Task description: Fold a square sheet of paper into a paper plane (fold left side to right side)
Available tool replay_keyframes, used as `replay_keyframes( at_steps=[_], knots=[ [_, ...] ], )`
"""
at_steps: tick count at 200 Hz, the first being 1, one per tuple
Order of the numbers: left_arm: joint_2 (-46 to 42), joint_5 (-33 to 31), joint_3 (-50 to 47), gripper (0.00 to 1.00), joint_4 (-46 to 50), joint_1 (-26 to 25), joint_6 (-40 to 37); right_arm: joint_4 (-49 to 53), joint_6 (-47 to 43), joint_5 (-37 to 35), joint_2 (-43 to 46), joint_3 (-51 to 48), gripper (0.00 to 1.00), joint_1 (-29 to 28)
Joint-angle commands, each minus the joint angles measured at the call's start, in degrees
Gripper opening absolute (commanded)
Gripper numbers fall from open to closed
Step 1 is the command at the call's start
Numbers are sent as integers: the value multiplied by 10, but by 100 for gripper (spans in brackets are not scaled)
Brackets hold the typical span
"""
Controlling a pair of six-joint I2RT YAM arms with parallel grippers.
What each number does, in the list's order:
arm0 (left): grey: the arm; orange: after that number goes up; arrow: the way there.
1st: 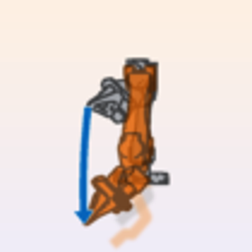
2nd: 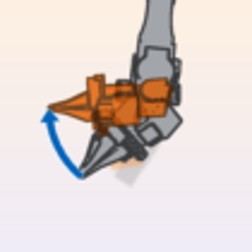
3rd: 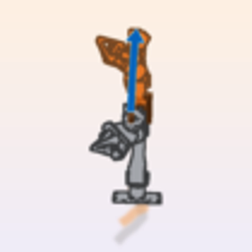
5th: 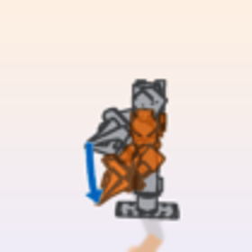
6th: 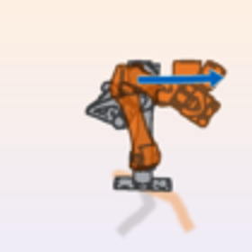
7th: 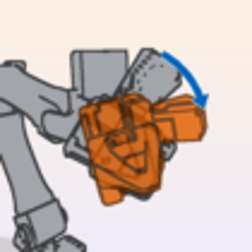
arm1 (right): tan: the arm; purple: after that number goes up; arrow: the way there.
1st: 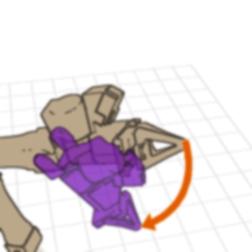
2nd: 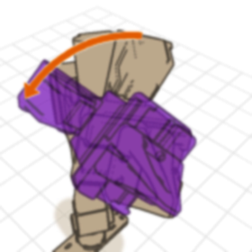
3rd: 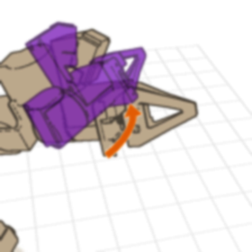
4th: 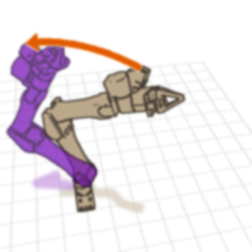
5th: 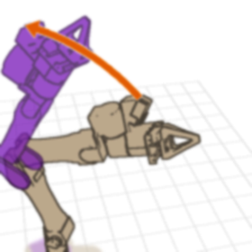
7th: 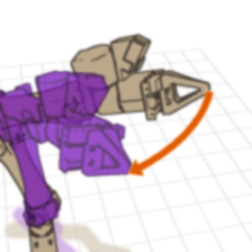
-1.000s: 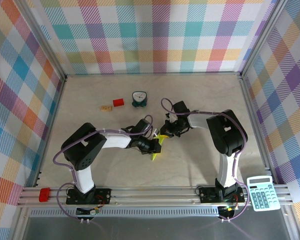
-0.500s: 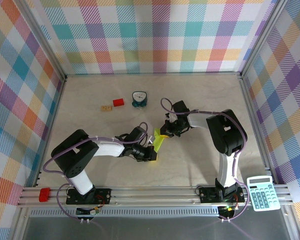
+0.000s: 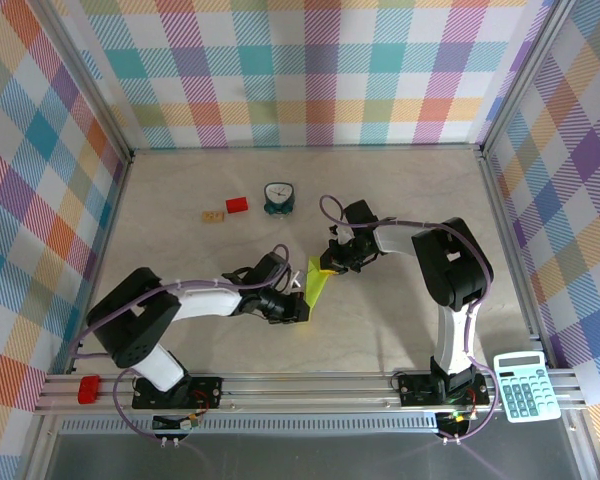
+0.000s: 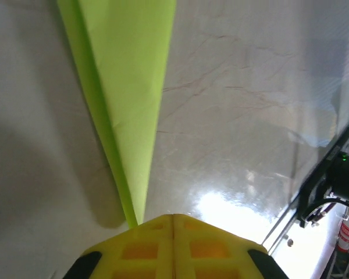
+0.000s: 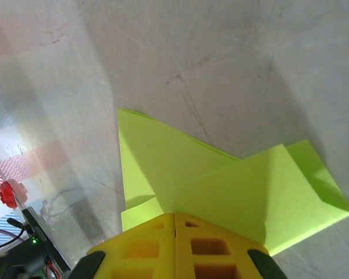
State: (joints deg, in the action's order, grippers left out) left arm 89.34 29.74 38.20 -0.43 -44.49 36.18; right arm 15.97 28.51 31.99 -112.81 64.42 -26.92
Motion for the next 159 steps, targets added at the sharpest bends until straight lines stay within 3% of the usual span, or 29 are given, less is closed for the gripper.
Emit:
replay_keyframes(
  at_steps=[1,37,91,139,159],
  knots=[
    [-56,-35,13,17,35,17,-28,9,-24,-27,17,15,0,4],
    [-129,-94,-8,34,32,52,-42,37,-39,-63,72,31,7,4],
    [-186,-187,-44,58,14,78,-63,76,-36,-133,173,-6,25,2],
    [-241,-254,-80,74,4,93,-73,121,-31,-217,285,-75,56,3],
    [-260,-277,-90,77,4,97,-76,147,-28,-240,310,-91,78,2]
  ],
)
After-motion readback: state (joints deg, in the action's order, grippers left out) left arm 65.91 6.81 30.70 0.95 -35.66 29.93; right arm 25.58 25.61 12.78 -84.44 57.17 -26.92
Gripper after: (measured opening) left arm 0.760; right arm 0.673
